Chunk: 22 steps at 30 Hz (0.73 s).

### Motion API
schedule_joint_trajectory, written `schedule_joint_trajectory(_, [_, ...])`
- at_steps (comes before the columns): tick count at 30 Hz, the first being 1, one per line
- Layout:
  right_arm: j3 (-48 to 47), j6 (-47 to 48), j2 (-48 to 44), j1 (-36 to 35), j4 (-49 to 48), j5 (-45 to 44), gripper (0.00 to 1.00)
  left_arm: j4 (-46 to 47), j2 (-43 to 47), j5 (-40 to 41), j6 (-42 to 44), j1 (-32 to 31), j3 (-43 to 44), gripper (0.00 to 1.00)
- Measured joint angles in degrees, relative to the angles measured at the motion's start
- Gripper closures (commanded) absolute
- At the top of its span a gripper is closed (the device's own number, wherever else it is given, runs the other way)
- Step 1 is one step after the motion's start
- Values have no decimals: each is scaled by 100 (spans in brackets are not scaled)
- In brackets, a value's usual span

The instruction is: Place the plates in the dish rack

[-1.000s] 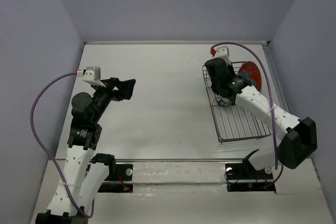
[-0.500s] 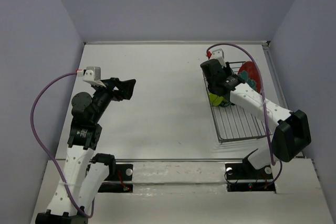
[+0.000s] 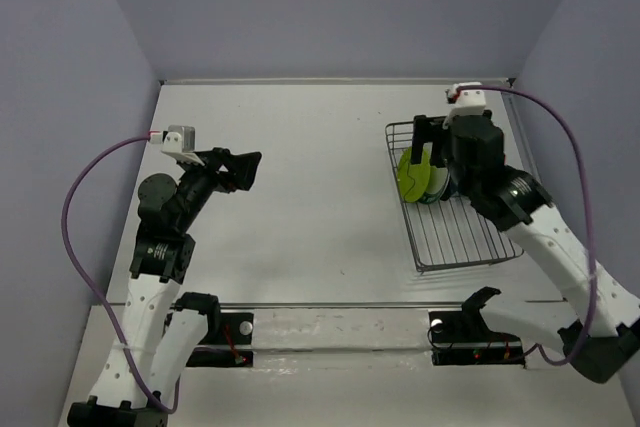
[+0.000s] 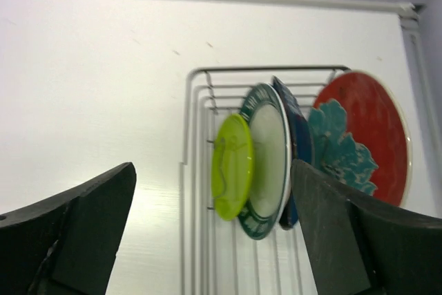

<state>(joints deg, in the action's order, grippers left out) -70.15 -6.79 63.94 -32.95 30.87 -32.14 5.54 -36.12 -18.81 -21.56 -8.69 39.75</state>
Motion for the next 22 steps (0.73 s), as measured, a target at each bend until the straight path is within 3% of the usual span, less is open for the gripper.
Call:
schedule_joint_trajectory(9, [323, -675, -3042, 0, -592, 1700, 0, 358, 393, -544, -175, -24, -232, 1])
schedule_joint_trajectory(16, [682, -955, -4271, 0, -772, 1751, 0, 595, 625, -1021, -555, -26, -94, 1])
schedule_joint_trajectory(22, [1093, -975, -4599, 0, -861, 1644, 0, 1062, 896, -1403, -960, -26, 28, 1])
